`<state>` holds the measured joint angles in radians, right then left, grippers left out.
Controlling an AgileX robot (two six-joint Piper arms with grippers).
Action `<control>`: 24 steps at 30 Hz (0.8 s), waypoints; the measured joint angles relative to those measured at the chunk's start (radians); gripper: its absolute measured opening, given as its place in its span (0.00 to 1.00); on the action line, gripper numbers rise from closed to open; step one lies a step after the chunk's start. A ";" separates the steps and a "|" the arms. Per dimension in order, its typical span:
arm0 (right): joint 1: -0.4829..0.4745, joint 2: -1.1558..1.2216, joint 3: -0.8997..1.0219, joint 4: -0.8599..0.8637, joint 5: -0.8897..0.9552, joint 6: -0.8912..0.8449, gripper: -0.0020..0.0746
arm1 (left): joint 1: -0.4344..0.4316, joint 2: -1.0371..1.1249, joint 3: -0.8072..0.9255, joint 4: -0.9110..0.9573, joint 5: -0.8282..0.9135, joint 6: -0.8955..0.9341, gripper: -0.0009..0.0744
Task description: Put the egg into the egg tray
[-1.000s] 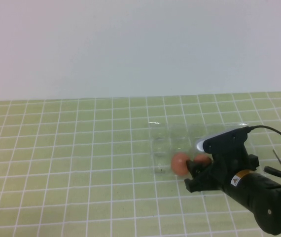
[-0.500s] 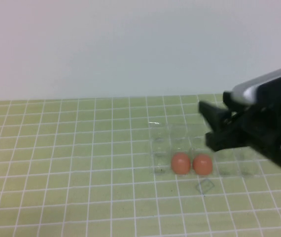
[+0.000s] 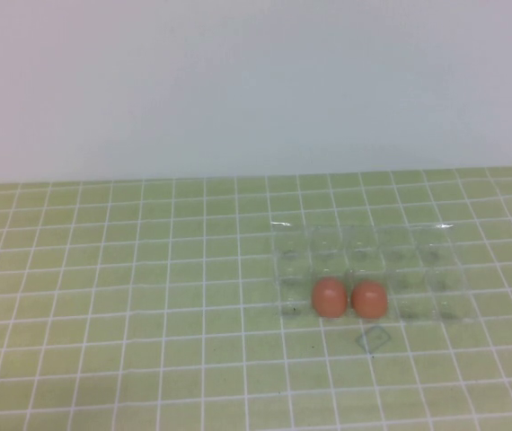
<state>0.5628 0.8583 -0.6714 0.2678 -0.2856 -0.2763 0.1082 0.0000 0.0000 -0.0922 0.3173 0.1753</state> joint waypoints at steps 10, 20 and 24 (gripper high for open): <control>0.000 -0.258 0.112 -0.050 0.034 0.000 0.02 | 0.000 0.000 0.000 0.000 0.000 0.000 0.01; -0.149 -0.594 0.547 0.143 0.128 0.000 0.02 | 0.000 0.000 0.000 0.000 0.000 0.000 0.01; -0.267 -0.745 0.636 0.141 0.247 0.000 0.02 | 0.000 0.000 0.000 0.000 0.000 0.000 0.01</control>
<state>0.2953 0.1131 -0.0353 0.4090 -0.0390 -0.2763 0.1082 0.0000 0.0000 -0.0922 0.3173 0.1753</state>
